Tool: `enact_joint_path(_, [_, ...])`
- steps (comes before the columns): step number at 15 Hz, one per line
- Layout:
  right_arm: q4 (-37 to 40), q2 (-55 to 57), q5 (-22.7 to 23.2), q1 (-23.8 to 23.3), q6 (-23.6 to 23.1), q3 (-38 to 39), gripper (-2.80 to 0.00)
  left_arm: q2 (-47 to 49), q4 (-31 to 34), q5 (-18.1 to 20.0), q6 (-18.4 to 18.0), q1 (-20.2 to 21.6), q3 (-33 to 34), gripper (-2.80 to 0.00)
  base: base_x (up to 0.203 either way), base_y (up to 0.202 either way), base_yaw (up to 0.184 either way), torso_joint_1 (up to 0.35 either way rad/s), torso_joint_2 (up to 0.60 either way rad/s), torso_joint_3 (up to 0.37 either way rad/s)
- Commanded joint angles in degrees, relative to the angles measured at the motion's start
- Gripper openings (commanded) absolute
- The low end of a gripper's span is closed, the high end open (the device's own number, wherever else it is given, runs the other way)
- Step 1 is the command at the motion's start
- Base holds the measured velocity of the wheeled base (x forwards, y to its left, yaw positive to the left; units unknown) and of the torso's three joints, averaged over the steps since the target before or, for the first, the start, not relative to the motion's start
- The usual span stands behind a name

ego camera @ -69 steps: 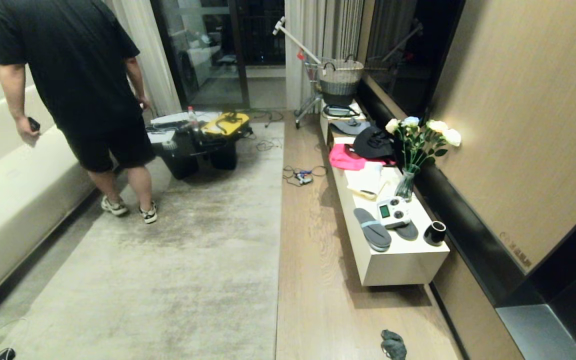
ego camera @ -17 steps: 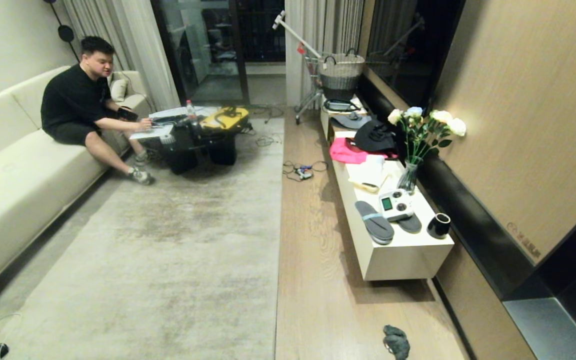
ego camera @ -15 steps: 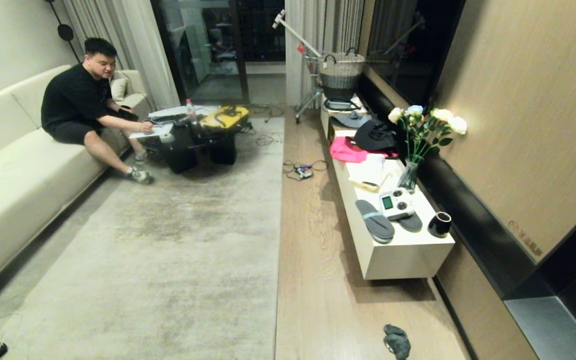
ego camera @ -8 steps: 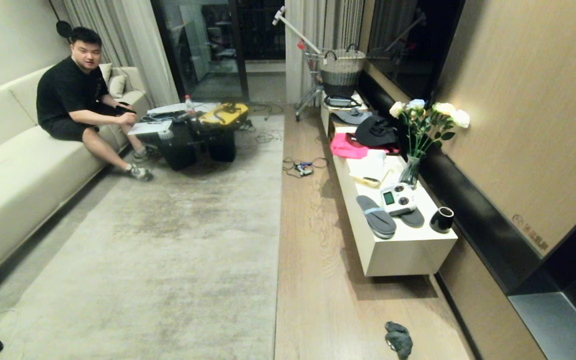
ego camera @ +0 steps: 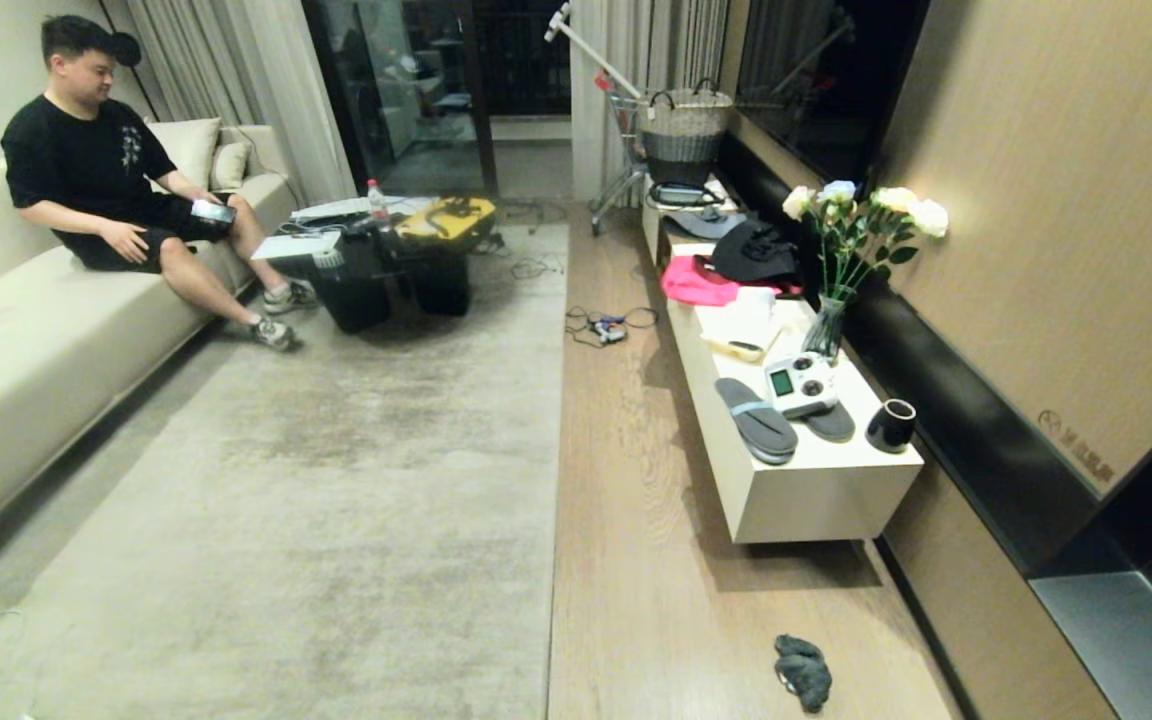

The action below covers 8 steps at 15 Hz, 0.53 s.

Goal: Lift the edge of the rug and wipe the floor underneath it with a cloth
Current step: Pick up the rag

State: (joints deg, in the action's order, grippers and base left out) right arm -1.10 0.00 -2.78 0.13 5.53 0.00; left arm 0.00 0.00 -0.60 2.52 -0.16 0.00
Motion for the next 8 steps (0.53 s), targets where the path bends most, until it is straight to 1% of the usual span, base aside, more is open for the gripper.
enact_joint_path(1, [-0.1,0.1,0.0,0.0,0.1,0.0,-2.80,0.1,0.0,0.0,0.0,0.0,0.0,-2.80,0.000,0.000,0.000,-0.158,0.41,0.254])
enact_joint_path(3, [-0.1,0.1,0.0,0.0,0.1,0.0,-2.80,0.1,0.0,0.0,0.0,0.0,0.0,-2.80,0.000,0.000,0.000,-0.185,0.50,0.311])
enact_joint_path(8, [-0.1,0.1,0.0,0.0,0.1,0.0,-2.80,0.1,0.0,0.0,0.0,0.0,0.0,-2.80,0.000,0.000,0.000,-0.176,0.54,0.354])
